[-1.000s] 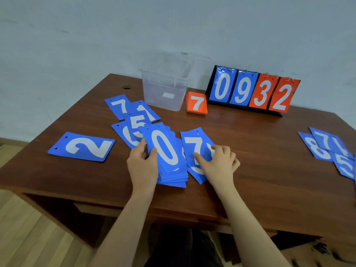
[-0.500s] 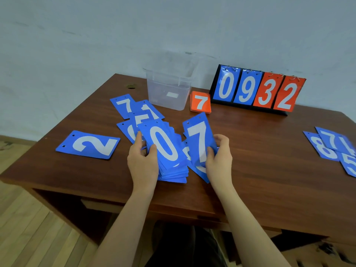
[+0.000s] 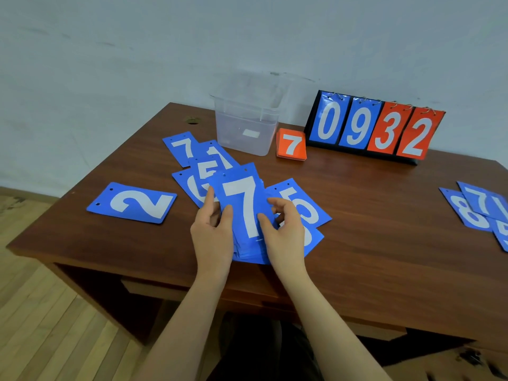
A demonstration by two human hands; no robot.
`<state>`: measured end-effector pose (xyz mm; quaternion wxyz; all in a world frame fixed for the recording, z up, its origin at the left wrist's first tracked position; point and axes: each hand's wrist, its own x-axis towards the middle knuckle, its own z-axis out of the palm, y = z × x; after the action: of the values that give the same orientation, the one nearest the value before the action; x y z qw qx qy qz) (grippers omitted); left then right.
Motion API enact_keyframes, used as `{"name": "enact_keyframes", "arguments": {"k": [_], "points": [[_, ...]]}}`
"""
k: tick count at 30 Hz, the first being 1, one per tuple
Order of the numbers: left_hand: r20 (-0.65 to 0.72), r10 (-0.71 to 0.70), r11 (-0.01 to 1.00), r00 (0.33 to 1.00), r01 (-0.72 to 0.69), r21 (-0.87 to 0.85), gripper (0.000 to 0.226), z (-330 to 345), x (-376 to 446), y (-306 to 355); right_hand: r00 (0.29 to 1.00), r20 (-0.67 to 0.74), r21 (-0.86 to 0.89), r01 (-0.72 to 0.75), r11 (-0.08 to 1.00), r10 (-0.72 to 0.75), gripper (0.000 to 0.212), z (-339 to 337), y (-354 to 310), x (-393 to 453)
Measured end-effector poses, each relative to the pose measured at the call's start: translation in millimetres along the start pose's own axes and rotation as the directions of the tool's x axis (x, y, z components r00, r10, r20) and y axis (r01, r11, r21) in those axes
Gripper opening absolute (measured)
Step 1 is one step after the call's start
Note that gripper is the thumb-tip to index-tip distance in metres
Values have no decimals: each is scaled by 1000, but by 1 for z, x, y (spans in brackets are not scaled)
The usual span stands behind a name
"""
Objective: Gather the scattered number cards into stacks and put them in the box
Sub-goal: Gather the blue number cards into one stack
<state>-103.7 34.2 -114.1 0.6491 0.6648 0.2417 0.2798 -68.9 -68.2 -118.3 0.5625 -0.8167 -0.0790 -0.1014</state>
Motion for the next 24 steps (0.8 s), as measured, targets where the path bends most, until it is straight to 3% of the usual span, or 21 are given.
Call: {"name": "enact_keyframes", "arguments": {"k": [4, 6, 11, 19, 22, 24], "points": [[10, -10, 997, 1000, 9, 78, 53, -4, 3, -6, 1000, 0, -131, 17, 991, -18, 23, -7, 13, 5], [-13, -31, 995, 999, 32, 92, 53, -7, 8, -10, 997, -47, -250, -70, 966, 60, 32, -20, 21, 14], [-39, -61, 995, 997, 64, 75, 54, -11, 16, -15, 975, -56, -564, -207, 799, 214, 54, -46, 35, 30], [-27, -43, 994, 999, 46, 102, 53, -7, 11, -12, 935, 23, -612, -266, 745, 353, 53, -46, 30, 41], [-27, -32, 993, 999, 34, 112, 52, -9, 11, -12, 959, 15, -516, -234, 824, 282, 36, -46, 30, 40], [-31, -15, 990, 999, 19, 138, 52, -11, 12, -12, 982, -15, -310, -182, 933, 187, 21, -47, 30, 34]]}}
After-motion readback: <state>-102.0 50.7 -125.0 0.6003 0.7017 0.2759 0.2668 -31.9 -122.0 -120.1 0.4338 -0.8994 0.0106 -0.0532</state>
